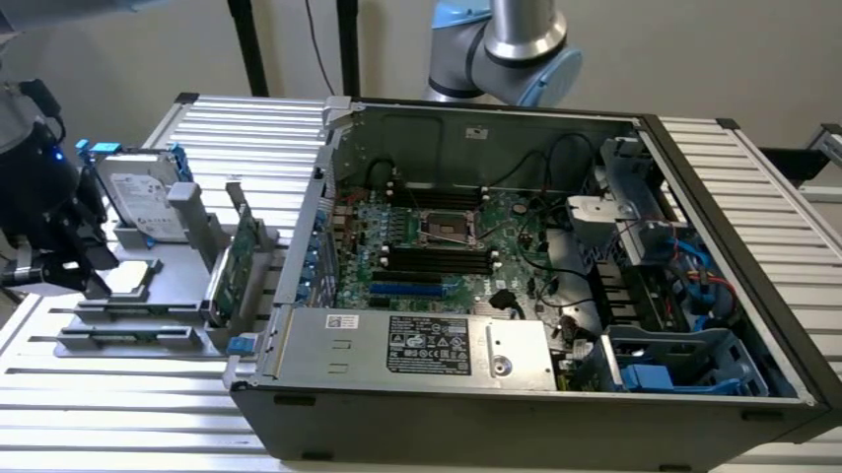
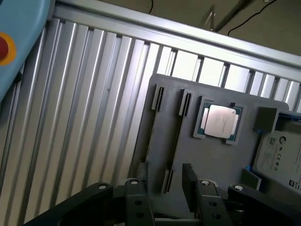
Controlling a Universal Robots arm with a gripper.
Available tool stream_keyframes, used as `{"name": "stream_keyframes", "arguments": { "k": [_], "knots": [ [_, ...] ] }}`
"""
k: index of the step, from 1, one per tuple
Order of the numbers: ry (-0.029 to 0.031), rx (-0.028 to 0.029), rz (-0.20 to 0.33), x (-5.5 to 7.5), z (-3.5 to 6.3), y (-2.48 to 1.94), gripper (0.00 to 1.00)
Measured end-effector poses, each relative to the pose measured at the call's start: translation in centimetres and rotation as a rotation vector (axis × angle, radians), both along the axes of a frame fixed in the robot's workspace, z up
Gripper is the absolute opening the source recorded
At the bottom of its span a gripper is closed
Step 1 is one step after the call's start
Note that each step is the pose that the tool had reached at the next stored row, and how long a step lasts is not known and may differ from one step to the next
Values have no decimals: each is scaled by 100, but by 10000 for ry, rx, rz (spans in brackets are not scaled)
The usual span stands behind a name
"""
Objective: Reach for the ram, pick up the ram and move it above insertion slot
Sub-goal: 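Pick up the ram and move it above insertion slot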
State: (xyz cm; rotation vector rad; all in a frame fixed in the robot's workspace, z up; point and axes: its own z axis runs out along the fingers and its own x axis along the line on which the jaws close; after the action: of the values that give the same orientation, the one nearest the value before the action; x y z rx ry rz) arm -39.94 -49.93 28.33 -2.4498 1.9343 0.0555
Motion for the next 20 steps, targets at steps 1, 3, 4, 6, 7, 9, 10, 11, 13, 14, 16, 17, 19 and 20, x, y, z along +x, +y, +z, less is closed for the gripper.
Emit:
{"name": "stream_keyframes", "arguments": {
  "k": [1, 3, 4, 6, 7, 9, 10, 11, 13, 14, 16, 17, 19, 20],
  "knots": [
    [-1, 1, -8, 0, -19, -14, 42],
    [-18, 3, -132, -1, -57, -35, 42],
    [-30, 2, -235, -2, -75, -40, 42],
    [-37, 0, -516, -4, -110, -44, 42],
    [-39, 0, -686, -3, -129, -44, 42],
    [-39, 0, -1039, -2, -165, -45, 42],
    [-39, 0, -1212, -2, -184, -45, 42],
    [-39, -1, -1345, -3, -202, -47, 42],
    [-41, -2, -1519, -4, -237, -62, 42],
    [-44, -2, -1580, -5, -255, -75, 42],
    [-46, -1, -1649, -5, -293, -102, 42],
    [-47, -1, -1650, -5, -311, -113, 42],
    [-49, 1, -1652, -5, -349, -125, 42],
    [-48, -1, -1652, -6, -366, -128, 42]
  ]
}}
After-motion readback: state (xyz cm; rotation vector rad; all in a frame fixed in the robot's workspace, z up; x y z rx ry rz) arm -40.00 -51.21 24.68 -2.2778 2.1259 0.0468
